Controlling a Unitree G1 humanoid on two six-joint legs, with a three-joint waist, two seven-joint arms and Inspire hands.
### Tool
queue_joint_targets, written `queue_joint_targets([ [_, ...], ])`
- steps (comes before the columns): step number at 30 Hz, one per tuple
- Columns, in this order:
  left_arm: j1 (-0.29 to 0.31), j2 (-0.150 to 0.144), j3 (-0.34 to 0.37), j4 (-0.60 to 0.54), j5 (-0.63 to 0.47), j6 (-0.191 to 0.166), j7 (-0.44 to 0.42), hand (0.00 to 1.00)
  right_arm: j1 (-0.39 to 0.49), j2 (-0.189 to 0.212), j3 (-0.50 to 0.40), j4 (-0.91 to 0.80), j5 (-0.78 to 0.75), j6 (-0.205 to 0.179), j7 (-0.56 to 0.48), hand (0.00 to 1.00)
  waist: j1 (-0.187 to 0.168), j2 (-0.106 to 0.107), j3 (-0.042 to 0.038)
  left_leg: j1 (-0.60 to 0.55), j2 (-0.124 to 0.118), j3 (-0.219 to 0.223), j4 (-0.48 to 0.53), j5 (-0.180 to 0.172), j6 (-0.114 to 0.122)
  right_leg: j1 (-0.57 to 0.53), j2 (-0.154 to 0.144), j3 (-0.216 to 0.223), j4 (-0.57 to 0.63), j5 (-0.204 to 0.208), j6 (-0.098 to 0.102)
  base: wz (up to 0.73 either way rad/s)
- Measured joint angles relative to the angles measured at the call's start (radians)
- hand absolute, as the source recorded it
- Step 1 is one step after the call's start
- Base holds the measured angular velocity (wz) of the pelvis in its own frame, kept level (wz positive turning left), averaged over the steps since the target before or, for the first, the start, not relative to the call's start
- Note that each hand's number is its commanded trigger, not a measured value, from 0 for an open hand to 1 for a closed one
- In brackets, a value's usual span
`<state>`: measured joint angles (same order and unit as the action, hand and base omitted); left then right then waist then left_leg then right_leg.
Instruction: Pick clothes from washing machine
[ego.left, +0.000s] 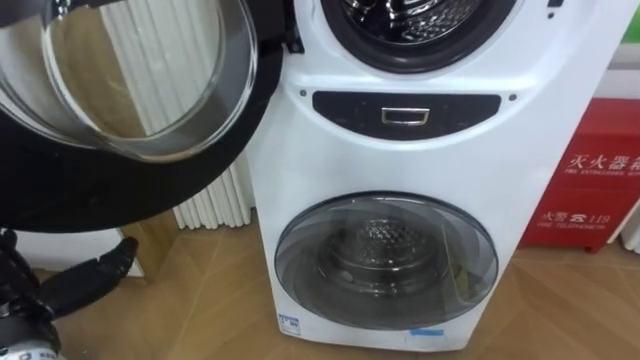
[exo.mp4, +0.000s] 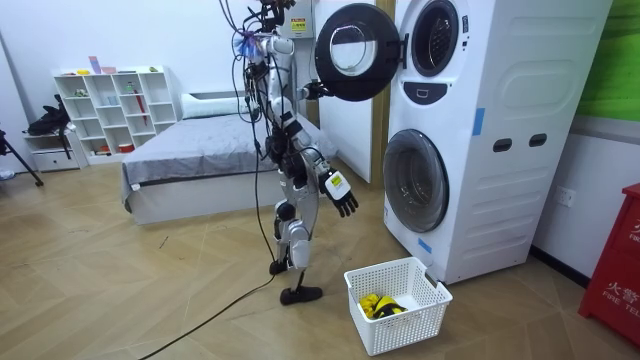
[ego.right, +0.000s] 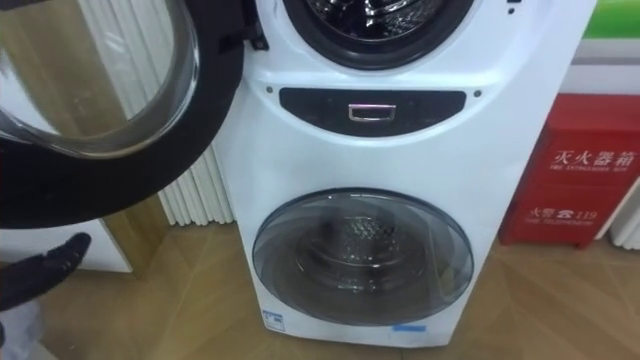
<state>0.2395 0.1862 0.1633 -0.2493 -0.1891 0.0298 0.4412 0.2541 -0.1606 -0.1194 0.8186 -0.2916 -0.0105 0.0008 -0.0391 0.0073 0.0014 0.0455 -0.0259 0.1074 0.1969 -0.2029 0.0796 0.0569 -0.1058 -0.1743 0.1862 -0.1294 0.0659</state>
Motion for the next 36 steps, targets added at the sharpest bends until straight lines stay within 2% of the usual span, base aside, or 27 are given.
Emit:
queue_joint_targets([
  [2, 0.023, -0.003, -0.013, -0.007, 0.035, -0.028, -0.015, 0.0, 0.0, 0.0, 0.019, 0.021, 0.028, -0.023, -0.005, 0.0, 0.011, -0.01, 0.0006, 0.0, 0.001, -0.001, -0.001, 0.0, 0.0, 0.001, 0.0, -0.009, 0.0, 0.0, 0.0, 0.0],
  [3, 0.035, -0.001, -0.029, -0.006, 0.054, -0.046, -0.022, 0.0, -0.002, -0.001, 0.035, 0.03, 0.035, -0.024, -0.008, 0.0, 0.018, -0.014, 0.0008, 0.0, 0.001, -0.002, -0.001, 0.0, 0.0, 0.001, -0.001, -0.015, -0.001, 0.0, 0.0, 0.03],
  [6, 0.063, -0.001, -0.067, -0.006, 0.088, -0.071, -0.022, 0.0, -0.011, -0.001, 0.075, 0.034, 0.062, -0.026, -0.016, 0.0, 0.034, -0.014, 0.001, 0.0, 0.0, -0.002, -0.003, 0.0, 0.0, 0.0, -0.002, -0.023, -0.001, 0.001, 0.0, 0.0],
  [8, 0.076, -0.001, -0.093, -0.006, 0.109, -0.075, -0.022, 0.0, -0.015, -0.001, 0.1, 0.034, 0.074, -0.035, -0.02, 0.0, 0.048, -0.014, 0.0012, 0.003, 0.0, -0.001, -0.007, 0.0, 0.0, 0.001, -0.002, -0.027, -0.001, 0.001, 0.0, -0.02],
  [12, 0.13, 0.0, -0.152, -0.005, 0.161, -0.082, -0.023, 0.0, -0.062, -0.002, 0.135, 0.075, 0.098, -0.063, -0.02, 0.0, 0.049, -0.013, 0.0027, 0.021, 0.0, -0.001, -0.013, 0.0, 0.0, 0.017, -0.001, -0.025, -0.002, 0.001, 0.0, 0.0],
  [15, 0.148, 0.0, -0.196, -0.004, 0.161, -0.082, -0.034, 0.0, -0.08, -0.002, 0.157, 0.088, 0.104, -0.068, -0.02, 0.0, 0.049, -0.015, 0.0033, 0.021, 0.0, -0.001, -0.013, 0.0, 0.0, 0.018, -0.001, -0.028, -0.002, 0.001, 0.0, 0.0],
  [19, 0.156, 0.0, -0.233, -0.003, 0.158, -0.082, -0.048, 0.0, -0.093, -0.001, 0.18, 0.126, 0.105, -0.093, -0.011, 0.0, 0.048, -0.022, 0.0074, 0.02, 0.0, -0.004, -0.013, 0.0, 0.0, 0.019, -0.001, -0.035, -0.003, 0.001, 0.0, 0.01],
  [21, 0.156, 0.001, -0.254, 0.006, 0.154, -0.086, -0.069, 0.0, -0.097, -0.001, 0.187, 0.145, 0.107, -0.11, -0.01, 0.0, 0.047, -0.032, 0.0127, 0.019, 0.001, -0.004, -0.018, 0.0, 0.0, 0.019, -0.002, -0.051, -0.003, 0.001, 0.0, 0.0],
  [24, 0.156, 0.002, -0.288, 0.012, 0.139, -0.099, -0.085, 0.0, -0.096, -0.001, 0.187, 0.149, 0.107, -0.123, -0.009, 0.0, 0.046, -0.038, 0.017, 0.017, 0.001, 0.0, -0.02, 0.0, 0.0, 0.015, -0.002, -0.051, -0.002, 0.001, 0.0, -0.01],
  [28, 0.156, 0.008, -0.319, 0.024, 0.138, -0.112, -0.135, 0.0, -0.096, -0.001, 0.187, 0.149, 0.107, -0.136, -0.01, 0.0, 0.044, -0.046, 0.0165, 0.005, 0.001, 0.005, -0.02, 0.0, 0.0, 0.0, -0.002, -0.048, -0.003, 0.001, 0.0, -0.05],
  [31, 0.152, 0.028, -0.366, 0.041, 0.138, -0.115, -0.197, 0.0, -0.098, 0.0, 0.188, 0.149, 0.106, -0.143, -0.01, 0.0, 0.033, -0.045, 0.0159, -0.001, 0.001, 0.015, -0.02, 0.0, 0.0, -0.005, 0.0, -0.043, -0.008, 0.001, 0.0, -0.09],
  [33, 0.138, 0.054, -0.438, 0.043, 0.139, -0.117, -0.266, 0.0, -0.103, 0.0, 0.213, 0.142, 0.107, -0.148, -0.011, 0.0, 0.006, -0.045, 0.0155, -0.002, 0.002, 0.026, -0.028, 0.0, 0.0, -0.007, 0.003, -0.021, -0.021, 0.001, 0.0, -0.17],
  [36, 0.084, 0.059, -0.528, 0.053, 0.141, -0.132, -0.347, 0.0, -0.102, 0.003, 0.217, 0.144, 0.108, -0.177, -0.011, 0.0, -0.027, -0.038, 0.0115, 0.001, 0.002, 0.043, -0.035, 0.0, -0.001, -0.008, 0.004, -0.01, -0.037, 0.001, 0.0, -0.19],
])
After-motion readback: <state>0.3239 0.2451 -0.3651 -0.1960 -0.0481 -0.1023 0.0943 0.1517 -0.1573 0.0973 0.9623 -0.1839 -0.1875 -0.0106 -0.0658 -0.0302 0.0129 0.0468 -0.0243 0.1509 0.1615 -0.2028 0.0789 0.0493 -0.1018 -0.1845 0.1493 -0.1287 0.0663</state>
